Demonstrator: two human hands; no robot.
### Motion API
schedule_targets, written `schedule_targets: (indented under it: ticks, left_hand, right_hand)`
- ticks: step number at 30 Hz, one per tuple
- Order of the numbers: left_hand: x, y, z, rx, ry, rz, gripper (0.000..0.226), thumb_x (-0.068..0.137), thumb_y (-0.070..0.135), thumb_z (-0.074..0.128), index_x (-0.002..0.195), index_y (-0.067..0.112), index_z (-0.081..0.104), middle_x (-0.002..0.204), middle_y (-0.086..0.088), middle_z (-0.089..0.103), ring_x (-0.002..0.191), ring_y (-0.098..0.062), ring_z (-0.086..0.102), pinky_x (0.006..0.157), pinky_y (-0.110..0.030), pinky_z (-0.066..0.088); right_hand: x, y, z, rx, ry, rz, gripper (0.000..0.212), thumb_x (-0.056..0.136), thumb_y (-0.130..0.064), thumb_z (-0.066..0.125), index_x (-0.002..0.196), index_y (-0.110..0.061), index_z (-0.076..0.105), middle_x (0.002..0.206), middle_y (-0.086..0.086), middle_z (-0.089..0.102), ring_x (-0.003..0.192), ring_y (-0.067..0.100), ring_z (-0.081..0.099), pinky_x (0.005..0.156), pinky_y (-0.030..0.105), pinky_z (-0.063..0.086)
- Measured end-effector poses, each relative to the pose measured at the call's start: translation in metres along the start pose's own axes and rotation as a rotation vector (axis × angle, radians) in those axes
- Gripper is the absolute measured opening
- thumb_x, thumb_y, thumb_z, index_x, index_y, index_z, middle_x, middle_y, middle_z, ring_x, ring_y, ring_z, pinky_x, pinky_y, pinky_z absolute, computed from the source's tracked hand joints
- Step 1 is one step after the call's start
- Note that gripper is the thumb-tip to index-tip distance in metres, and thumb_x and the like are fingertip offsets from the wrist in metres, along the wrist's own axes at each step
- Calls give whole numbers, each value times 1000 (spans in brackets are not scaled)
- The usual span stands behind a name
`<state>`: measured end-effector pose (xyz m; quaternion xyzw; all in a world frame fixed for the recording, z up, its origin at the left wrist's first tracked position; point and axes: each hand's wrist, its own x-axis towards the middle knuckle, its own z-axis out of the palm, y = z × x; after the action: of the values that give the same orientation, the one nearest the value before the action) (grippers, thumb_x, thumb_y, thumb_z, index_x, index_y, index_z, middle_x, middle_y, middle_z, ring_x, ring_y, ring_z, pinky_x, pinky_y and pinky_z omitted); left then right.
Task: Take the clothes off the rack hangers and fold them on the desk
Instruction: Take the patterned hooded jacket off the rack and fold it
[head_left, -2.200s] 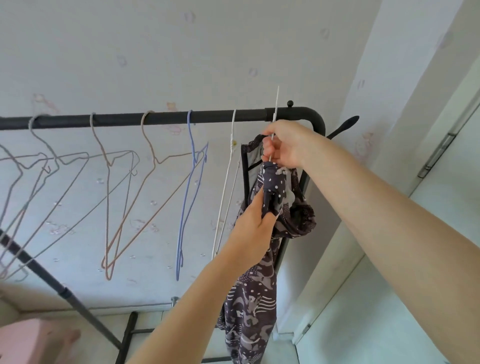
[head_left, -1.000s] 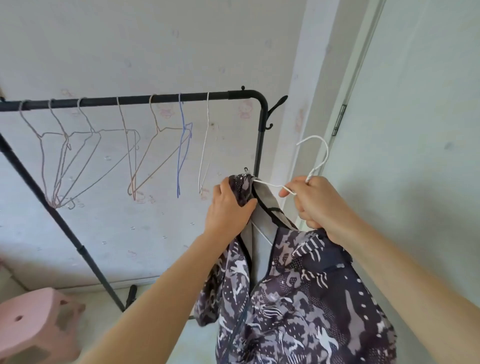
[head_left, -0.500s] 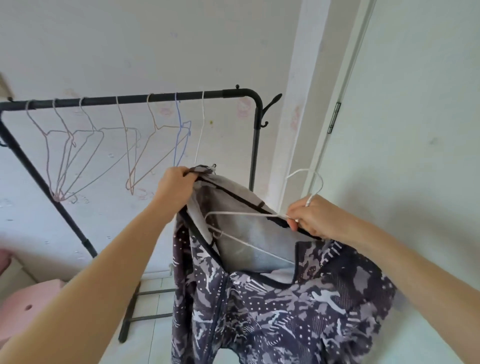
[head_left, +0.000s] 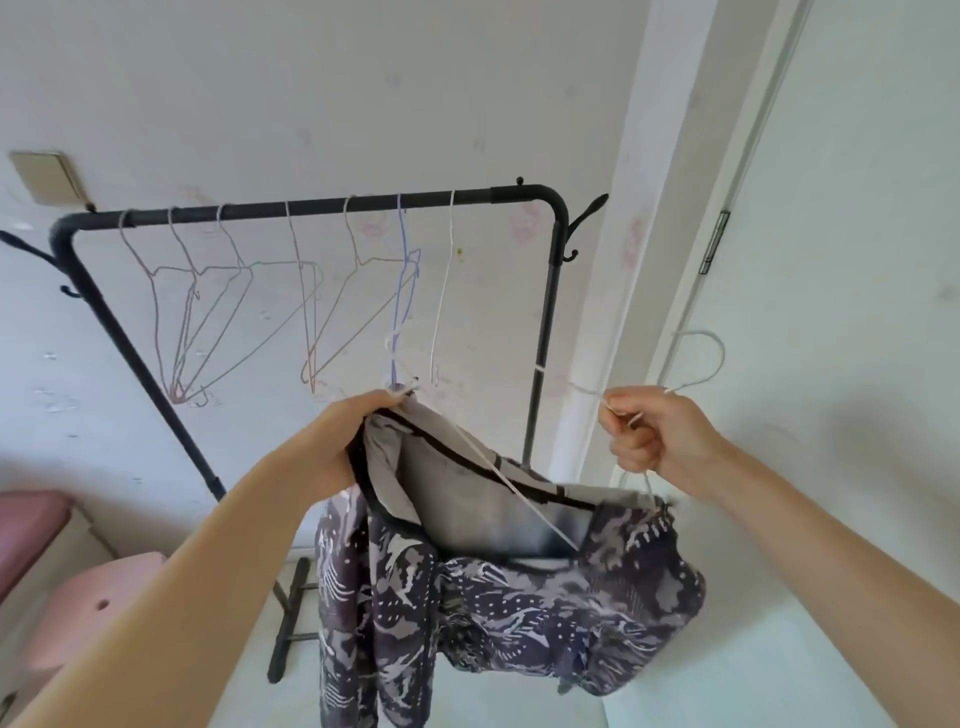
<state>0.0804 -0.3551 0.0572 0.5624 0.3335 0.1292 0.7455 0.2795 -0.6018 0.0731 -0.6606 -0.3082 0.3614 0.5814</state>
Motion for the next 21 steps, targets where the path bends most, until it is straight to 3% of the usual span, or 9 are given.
schedule_targets:
  ticks: [4, 7, 10, 14, 17, 21]
  left_hand:
    - [4, -12, -6, 231, -15, 65, 18, 85, 12, 71, 98, 0, 71, 101, -20, 72, 91, -31, 70, 85, -40, 56]
    - [10, -21, -13, 485, -21, 136, 13, 81, 9, 75, 93, 12, 72, 93, -13, 75, 88, -27, 71, 87, -38, 56]
    - [18, -22, -23, 649, 18, 190, 17, 80, 9, 75, 92, 20, 69, 86, -9, 71, 81, -24, 67, 78, -34, 54]
    - [31, -13, -41, 688, 87, 243, 25, 82, 1, 68, 97, 20, 67, 85, -12, 69, 73, -23, 63, 69, -32, 52]
    - [41, -7, -57, 715, 221, 280, 21, 80, -2, 64, 94, 13, 67, 87, -17, 70, 71, -25, 61, 64, -31, 50]
    - [57, 2, -78, 787, 321, 321, 12, 77, 2, 70, 87, 8, 69, 80, -16, 69, 77, -34, 65, 69, -41, 55]
  right_hand:
    - [19, -19, 33, 225, 100, -65, 33, 92, -15, 41, 59, -13, 45, 56, 1, 11, 46, 13, 10, 50, 28, 9]
    - [40, -28, 51, 332, 275, -78, 26, 92, -13, 40, 68, -12, 48, 51, -3, 16, 42, 11, 12, 44, 22, 12]
    - [67, -30, 61, 299, 400, -14, 21, 95, -13, 37, 77, -10, 47, 47, -6, 19, 39, 10, 15, 39, 19, 14]
    - [115, -33, 62, 256, 396, 84, 18, 96, -21, 47, 83, -10, 46, 45, -6, 21, 39, 11, 17, 41, 23, 16]
    - [157, -41, 57, 212, 363, 87, 14, 92, -8, 49, 79, -11, 45, 47, -4, 21, 38, 11, 17, 38, 20, 18]
    - [220, -70, 47, 130, 308, 71, 32, 86, 6, 44, 66, -16, 33, 49, -2, 23, 39, 11, 19, 43, 21, 18]
